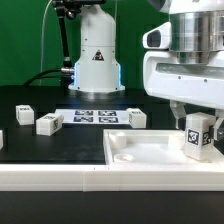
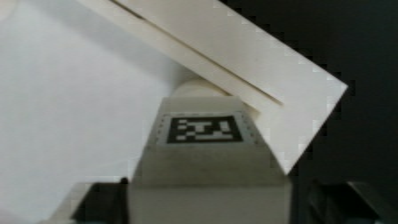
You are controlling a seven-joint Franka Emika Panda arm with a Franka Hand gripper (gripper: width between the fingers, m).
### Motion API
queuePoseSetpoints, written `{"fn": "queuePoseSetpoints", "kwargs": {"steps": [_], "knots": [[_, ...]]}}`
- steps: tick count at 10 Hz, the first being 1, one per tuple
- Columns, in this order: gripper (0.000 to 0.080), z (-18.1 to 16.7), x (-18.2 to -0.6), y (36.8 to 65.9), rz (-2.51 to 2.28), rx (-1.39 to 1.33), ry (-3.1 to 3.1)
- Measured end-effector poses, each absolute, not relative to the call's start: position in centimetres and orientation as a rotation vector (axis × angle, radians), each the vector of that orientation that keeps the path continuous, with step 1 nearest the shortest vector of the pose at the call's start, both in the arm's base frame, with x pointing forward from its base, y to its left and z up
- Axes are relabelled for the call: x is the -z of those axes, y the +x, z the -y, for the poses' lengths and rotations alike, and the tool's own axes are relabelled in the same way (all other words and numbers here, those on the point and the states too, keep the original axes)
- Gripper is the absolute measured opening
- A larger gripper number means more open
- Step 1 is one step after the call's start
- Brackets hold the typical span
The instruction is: Assemble one leg
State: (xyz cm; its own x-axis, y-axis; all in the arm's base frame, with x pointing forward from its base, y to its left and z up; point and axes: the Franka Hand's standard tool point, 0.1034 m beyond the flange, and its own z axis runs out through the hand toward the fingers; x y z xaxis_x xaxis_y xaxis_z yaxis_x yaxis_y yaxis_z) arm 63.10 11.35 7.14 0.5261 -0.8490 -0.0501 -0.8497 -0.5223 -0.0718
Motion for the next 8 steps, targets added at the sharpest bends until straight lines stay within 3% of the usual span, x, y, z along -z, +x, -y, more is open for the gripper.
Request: {"fn": "queuePoseSetpoints", "kwargs": {"steps": [1,2,8], "knots": [[0.0613,-11.33,-7.15,63.08,-1.451,-0.015,-2.689],[0.0638,-11.22,-7.23,62.79,-1.251,-0.050,-2.800],[0.0649,-11.97,-7.27,62.58,-0.508,-0.031,-3.023]]}}
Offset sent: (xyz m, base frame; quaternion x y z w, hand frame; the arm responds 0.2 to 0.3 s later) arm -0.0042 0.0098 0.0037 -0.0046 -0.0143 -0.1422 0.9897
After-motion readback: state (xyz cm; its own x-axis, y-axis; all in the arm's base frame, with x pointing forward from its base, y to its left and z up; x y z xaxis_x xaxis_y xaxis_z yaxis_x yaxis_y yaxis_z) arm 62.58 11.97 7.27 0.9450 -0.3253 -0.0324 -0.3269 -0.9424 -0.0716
